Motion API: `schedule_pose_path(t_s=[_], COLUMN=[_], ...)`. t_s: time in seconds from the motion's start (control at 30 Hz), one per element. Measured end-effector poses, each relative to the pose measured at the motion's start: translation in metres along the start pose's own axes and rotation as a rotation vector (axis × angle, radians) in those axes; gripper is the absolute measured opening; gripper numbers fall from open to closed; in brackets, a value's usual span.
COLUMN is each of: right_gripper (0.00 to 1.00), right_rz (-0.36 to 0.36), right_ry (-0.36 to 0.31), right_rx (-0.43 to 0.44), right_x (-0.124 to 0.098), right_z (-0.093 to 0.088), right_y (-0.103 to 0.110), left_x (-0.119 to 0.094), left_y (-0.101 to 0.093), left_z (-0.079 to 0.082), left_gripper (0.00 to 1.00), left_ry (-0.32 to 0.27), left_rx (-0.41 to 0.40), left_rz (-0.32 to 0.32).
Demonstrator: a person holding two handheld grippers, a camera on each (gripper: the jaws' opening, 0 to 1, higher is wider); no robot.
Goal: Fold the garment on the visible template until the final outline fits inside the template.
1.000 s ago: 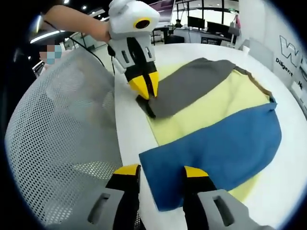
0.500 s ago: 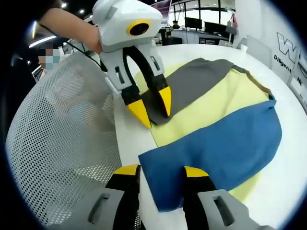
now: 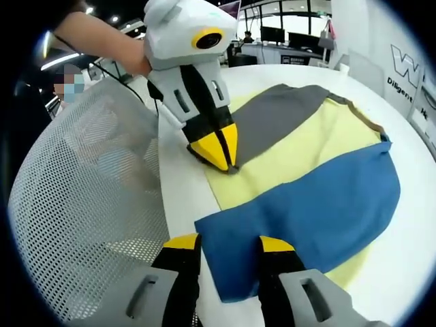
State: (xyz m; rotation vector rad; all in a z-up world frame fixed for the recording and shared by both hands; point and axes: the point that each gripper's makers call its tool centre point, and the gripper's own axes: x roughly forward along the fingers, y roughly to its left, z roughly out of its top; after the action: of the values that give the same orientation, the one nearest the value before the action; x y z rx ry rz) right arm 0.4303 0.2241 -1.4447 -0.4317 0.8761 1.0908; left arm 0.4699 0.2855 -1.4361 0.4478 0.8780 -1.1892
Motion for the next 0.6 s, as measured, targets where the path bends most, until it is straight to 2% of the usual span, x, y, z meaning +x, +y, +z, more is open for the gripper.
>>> schedule_pose_path(t_s=[0.2, 0.4, 0.6], right_gripper=[0.27, 0.29, 0.33], right_rz=[0.000, 0.002, 0.002], right_ry=[-0.005, -0.004, 0.013], right_rx=[-0.003, -0.007, -0.046], right_x=[0.000, 0.001, 0.004], right_z=[0.000, 0.001, 0.004], right_y=[0.000, 0.000, 0.002], left_x=[-0.026, -0.067, -0.105], left_y=[0.015, 0.054, 0.095], left_z=[0.014, 0.021, 0.030], left_gripper=[0.02, 0.02, 0.02], left_ry=[-0.068, -0.138, -0.177], left_rx=[-0.083, -0.188, -0.234], left_rz=[0.009, 0.079, 0.153])
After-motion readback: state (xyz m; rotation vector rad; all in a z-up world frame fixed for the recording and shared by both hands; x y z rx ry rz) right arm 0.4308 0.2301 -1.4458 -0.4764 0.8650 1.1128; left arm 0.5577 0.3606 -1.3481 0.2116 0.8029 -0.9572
